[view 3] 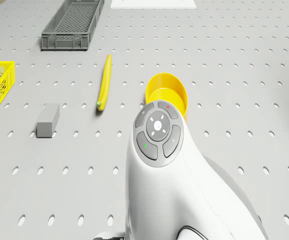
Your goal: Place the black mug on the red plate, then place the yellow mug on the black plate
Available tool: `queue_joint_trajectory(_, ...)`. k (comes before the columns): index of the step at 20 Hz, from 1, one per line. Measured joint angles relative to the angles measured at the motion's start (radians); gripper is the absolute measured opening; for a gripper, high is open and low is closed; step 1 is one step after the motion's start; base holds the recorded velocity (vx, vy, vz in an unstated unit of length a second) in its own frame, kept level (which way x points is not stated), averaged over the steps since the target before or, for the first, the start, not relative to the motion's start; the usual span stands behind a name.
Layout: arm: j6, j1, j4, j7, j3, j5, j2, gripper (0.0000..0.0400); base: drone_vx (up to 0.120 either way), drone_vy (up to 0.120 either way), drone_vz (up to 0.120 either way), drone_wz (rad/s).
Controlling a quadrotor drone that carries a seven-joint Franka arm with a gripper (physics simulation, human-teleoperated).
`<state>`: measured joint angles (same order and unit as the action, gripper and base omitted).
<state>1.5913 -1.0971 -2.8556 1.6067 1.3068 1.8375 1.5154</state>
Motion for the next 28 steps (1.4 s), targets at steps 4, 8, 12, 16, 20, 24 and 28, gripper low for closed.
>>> queue_joint_trajectory(4, 0.011, 0.049, 0.007, -0.056, 0.004, -0.007, 0.011, 0.0110, 0.000, 0.000, -0.030, 0.000)
queue_joint_trajectory(8, 0.019, 0.079, 0.013, -0.092, 0.007, -0.012, 0.018, 0.0110, 0.000, 0.000, -0.120, 0.000)
queue_joint_trajectory(12, 0.026, 0.099, 0.019, -0.118, 0.010, -0.017, 0.025, 0.0110, 0.000, 0.000, -0.040, 0.000)
queue_joint_trajectory(16, 0.040, 0.115, 0.029, -0.142, -0.007, -0.004, 0.031, 0.0110, 0.000, 0.000, 0.000, 0.000)
queue_joint_trajectory(20, 0.059, 0.115, 0.042, -0.152, -0.044, 0.029, 0.036, 0.0110, 0.000, 0.000, 0.000, 0.000)
queue_joint_trajectory(24, 0.076, 0.129, 0.041, -0.161, -0.082, 0.064, 0.042, 0.0110, 0.000, 0.000, 0.000, 0.000)
queue_joint_trajectory(28, 0.086, 0.159, 0.024, -0.172, -0.110, 0.091, 0.050, 0.0110, 0.000, 0.000, 0.000, 0.000)
